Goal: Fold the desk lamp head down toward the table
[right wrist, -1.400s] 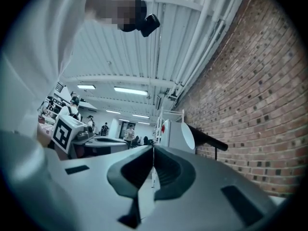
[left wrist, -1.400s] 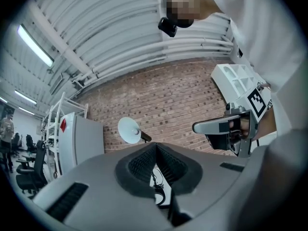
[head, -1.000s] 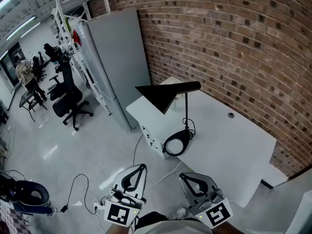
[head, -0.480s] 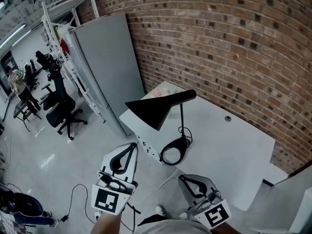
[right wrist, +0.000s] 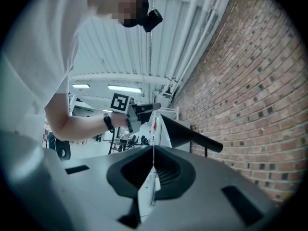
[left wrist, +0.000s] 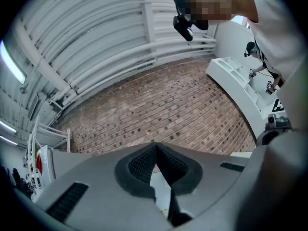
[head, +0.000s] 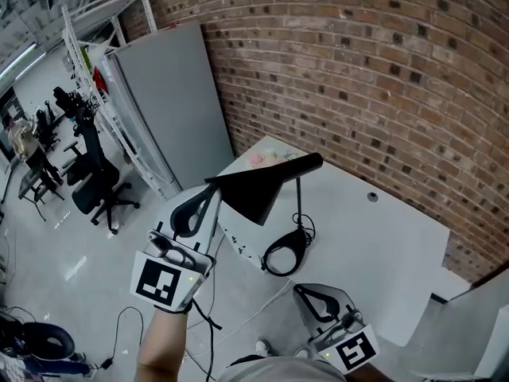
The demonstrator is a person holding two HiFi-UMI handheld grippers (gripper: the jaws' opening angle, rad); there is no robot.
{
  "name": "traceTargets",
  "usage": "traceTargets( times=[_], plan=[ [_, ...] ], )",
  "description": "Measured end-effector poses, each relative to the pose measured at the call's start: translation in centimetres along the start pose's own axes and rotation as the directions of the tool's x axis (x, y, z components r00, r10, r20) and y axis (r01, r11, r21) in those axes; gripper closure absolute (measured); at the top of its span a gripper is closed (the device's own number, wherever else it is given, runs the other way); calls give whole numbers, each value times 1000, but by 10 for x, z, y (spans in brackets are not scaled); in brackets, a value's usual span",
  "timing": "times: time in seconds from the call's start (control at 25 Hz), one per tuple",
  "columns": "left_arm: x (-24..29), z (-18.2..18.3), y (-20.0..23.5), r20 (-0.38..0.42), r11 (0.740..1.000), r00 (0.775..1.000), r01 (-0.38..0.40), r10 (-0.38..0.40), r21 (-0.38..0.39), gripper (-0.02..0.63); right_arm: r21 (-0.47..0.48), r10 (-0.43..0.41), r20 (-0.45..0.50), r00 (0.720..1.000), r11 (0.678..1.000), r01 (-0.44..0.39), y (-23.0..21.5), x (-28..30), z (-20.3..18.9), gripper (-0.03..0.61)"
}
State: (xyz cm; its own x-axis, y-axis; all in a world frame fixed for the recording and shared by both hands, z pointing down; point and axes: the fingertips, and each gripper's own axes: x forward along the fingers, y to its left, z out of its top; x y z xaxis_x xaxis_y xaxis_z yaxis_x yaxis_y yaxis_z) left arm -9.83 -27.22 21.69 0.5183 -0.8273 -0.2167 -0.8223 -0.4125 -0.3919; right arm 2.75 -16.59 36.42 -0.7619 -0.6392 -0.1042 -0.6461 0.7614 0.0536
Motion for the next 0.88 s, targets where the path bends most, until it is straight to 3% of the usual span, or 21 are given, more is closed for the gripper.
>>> traceTargets(
  times=[0.36, 0.52, 0.88],
  plan=[
    [14, -15, 1, -29, 999, 999, 41, -40, 20, 606, -9, -10, -14, 1000, 1000, 10, -8, 13, -2, 560],
    [15, -26, -9, -62, 994, 995, 81, -77, 76, 606, -9, -2, -19, 1000, 1000, 2, -7, 21, -3, 560],
    [2, -58, -26, -94, 988, 988, 129, -121, 80, 606, -12, -5, -37, 999, 1000, 5, -5, 29, -9, 560]
  ],
)
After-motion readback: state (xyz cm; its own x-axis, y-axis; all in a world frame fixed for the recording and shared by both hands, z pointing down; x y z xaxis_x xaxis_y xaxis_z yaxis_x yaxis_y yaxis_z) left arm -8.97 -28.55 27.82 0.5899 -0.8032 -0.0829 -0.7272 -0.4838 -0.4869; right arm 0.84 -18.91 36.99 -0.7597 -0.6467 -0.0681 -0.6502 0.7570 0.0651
